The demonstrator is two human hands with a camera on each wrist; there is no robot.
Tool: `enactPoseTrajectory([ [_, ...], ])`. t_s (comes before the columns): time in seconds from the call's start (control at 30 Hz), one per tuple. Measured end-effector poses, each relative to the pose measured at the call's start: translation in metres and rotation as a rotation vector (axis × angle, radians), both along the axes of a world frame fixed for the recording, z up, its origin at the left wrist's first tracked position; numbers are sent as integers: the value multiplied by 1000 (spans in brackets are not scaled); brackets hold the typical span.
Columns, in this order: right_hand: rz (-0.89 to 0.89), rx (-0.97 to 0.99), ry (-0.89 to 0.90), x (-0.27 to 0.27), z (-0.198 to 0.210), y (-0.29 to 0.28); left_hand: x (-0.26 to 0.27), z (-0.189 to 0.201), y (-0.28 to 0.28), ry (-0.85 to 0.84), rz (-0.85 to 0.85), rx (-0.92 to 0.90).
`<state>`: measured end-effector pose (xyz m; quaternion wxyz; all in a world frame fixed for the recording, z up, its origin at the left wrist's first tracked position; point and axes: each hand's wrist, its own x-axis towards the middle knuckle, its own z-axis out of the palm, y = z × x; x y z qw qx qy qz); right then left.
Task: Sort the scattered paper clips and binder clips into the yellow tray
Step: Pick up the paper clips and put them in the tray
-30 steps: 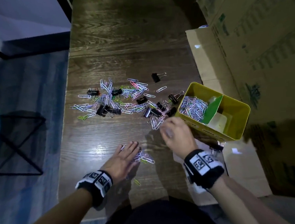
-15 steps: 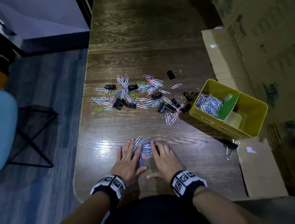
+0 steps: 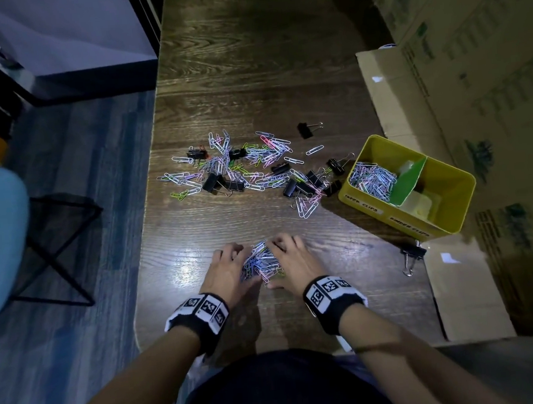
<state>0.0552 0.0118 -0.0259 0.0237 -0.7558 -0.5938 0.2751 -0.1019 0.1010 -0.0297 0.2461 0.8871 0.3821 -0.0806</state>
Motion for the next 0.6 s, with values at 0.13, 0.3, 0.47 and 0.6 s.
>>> enactPoseTrajectory([
  [0.13, 15, -21, 67, -3, -7, 8, 12, 0, -5, -101, 45, -79],
  [0.3, -46, -34, 121, 3, -9, 7, 10, 5, 2, -136, 39, -60],
  [0.47, -81, -48, 127, 13, -4, 8, 8, 9, 12, -34, 138, -102],
  [0.6, -187, -44, 221, 19, -1, 7, 8, 13, 21, -118, 251, -202],
])
